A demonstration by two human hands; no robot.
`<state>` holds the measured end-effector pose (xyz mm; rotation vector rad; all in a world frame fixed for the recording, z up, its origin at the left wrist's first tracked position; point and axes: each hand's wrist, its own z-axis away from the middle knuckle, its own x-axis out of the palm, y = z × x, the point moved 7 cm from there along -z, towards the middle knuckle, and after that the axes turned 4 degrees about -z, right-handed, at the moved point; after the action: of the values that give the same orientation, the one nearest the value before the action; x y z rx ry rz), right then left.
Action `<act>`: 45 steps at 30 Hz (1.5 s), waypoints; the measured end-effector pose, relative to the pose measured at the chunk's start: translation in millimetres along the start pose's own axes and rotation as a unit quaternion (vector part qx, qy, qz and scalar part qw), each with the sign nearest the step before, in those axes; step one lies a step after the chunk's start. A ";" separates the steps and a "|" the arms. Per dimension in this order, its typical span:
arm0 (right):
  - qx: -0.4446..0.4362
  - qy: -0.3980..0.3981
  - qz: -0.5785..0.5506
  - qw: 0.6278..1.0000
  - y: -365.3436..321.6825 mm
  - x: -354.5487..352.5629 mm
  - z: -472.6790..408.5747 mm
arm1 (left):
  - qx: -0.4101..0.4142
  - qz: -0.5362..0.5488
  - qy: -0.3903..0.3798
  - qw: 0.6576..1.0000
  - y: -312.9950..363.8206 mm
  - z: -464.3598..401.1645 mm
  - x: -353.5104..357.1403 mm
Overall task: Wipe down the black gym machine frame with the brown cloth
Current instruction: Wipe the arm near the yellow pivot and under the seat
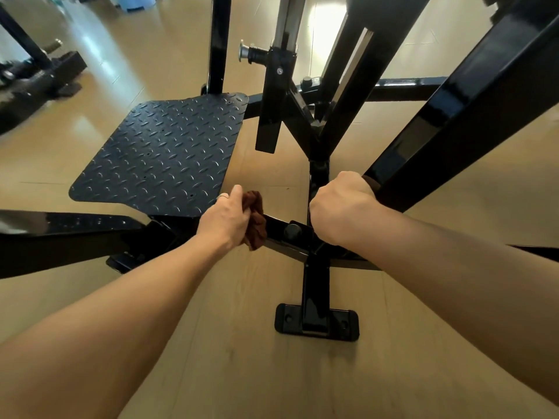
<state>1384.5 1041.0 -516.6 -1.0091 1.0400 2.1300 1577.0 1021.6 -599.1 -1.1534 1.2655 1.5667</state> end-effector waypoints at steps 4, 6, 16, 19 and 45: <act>0.005 0.023 0.032 0.999 -1.2 0.6 1.7 | 0.060 0.156 -0.047 0.985 42.7 35.5 26.6; 0.001 0.068 0.044 0.997 -4.1 -1.3 4.5 | 0.041 0.185 -0.032 0.981 39.0 48.1 28.2; -0.058 0.091 0.158 0.982 -30.6 30.1 15.1 | 0.207 0.023 -0.114 0.971 111.0 139.2 84.4; -0.064 0.084 0.179 0.978 -31.9 32.7 10.7 | 0.145 0.006 -0.033 0.989 111.9 116.4 84.8; -0.130 0.135 -0.290 0.939 -7.8 88.6 36.2 | 0.116 0.246 -0.040 0.961 73.3 6.1 -18.2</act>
<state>1326.6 1088.5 -576.7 -1.5479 0.4809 1.6870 1511.3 1013.5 -562.3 -0.6471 1.7195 1.7317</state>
